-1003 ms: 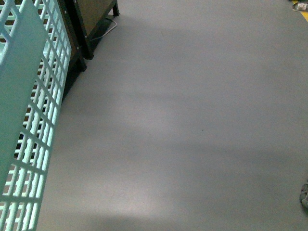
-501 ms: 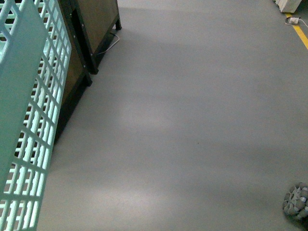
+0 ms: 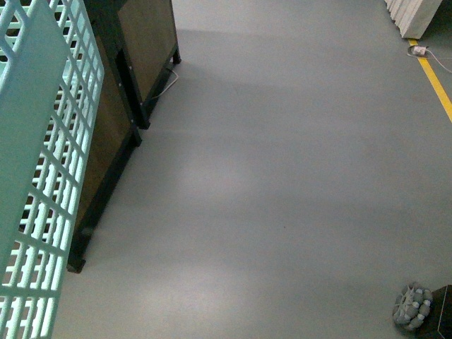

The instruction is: Pick mango and avocado into basket

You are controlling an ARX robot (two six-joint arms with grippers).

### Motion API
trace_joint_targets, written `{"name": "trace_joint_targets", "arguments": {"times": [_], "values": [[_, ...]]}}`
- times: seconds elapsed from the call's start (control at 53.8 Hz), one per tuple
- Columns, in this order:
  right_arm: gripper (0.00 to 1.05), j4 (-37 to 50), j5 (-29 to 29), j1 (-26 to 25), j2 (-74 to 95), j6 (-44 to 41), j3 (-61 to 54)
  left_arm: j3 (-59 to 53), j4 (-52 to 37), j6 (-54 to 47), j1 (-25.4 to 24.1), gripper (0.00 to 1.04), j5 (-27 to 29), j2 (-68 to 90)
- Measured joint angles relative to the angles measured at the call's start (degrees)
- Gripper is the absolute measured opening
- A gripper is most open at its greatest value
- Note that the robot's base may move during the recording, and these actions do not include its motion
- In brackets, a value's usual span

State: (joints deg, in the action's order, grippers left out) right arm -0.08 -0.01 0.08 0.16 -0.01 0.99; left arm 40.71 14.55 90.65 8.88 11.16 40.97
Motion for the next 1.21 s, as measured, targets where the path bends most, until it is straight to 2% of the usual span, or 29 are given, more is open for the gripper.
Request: {"name": "trace_joint_targets", "arguments": {"times": [1.207], "values": [[0.96, 0.02, 0.11, 0.00, -0.04, 0.02, 0.00, 0.28, 0.00, 0.00, 0.11, 0.14, 0.02, -0.09]]}}
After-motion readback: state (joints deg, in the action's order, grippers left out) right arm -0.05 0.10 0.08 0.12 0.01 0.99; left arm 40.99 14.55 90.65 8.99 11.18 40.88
